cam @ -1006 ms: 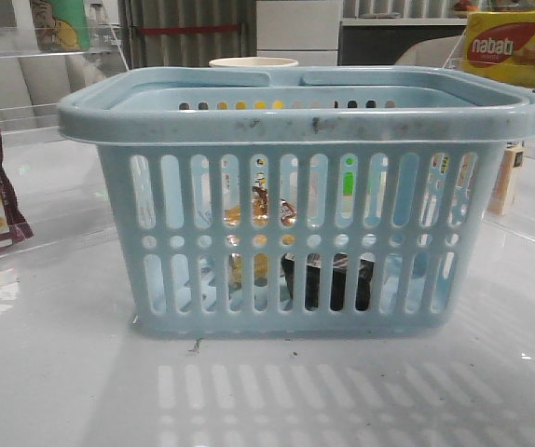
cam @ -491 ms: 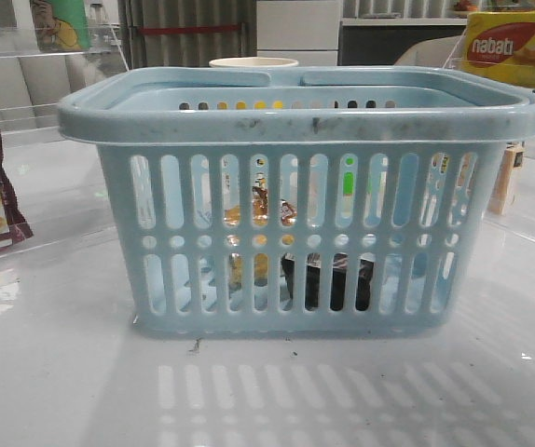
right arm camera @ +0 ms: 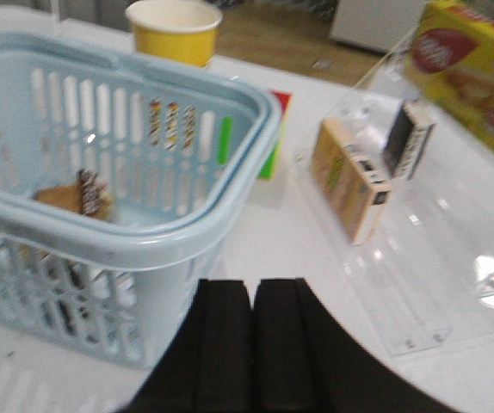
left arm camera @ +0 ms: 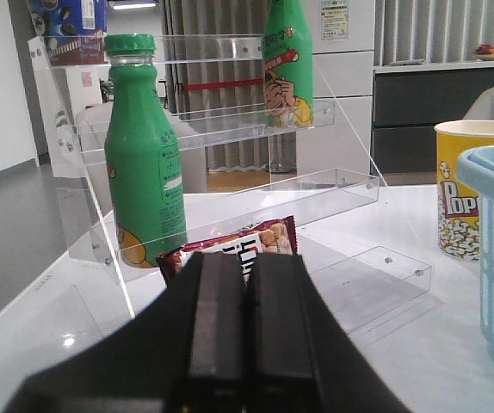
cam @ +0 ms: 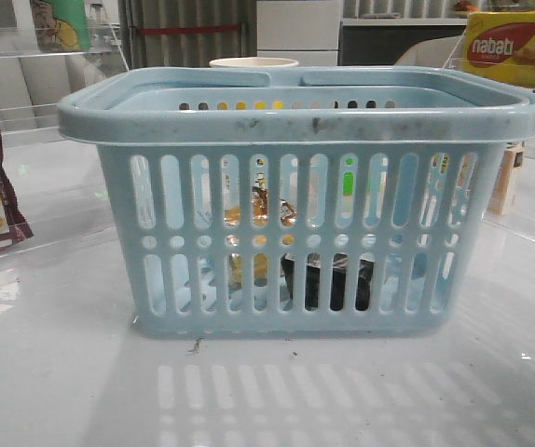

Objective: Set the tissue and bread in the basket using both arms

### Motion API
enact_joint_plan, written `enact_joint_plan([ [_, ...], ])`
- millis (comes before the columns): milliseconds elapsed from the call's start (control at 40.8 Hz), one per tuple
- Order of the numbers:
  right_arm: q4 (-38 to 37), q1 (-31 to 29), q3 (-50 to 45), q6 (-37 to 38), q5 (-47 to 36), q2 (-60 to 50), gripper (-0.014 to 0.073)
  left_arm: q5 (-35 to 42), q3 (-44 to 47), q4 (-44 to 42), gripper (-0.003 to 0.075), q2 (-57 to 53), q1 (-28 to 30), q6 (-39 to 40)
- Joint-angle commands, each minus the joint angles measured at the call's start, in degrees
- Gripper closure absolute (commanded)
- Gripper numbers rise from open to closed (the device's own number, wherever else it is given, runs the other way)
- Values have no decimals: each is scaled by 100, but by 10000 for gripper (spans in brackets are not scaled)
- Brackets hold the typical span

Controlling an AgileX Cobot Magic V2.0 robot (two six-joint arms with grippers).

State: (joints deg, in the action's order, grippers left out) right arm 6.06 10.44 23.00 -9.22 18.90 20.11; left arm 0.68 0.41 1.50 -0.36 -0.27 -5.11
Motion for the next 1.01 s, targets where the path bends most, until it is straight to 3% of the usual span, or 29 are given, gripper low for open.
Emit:
enact_joint_plan([
  [0,-13,-404,-545,-22,-1298,-625,538,525,-6,7,629,-108,10,50],
  [147,-13,-785,-1501,-22,-2040,-1444,538,525,-6,7,629,-108,10,50],
  [393,-13,-972,-2487,-22,-2562,-2068,538,525,-6,7,629,-108,10,50],
  [982,-82,-950,-2469,-12,-2266,-2175,538,525,-6,7,629,-96,10,50],
])
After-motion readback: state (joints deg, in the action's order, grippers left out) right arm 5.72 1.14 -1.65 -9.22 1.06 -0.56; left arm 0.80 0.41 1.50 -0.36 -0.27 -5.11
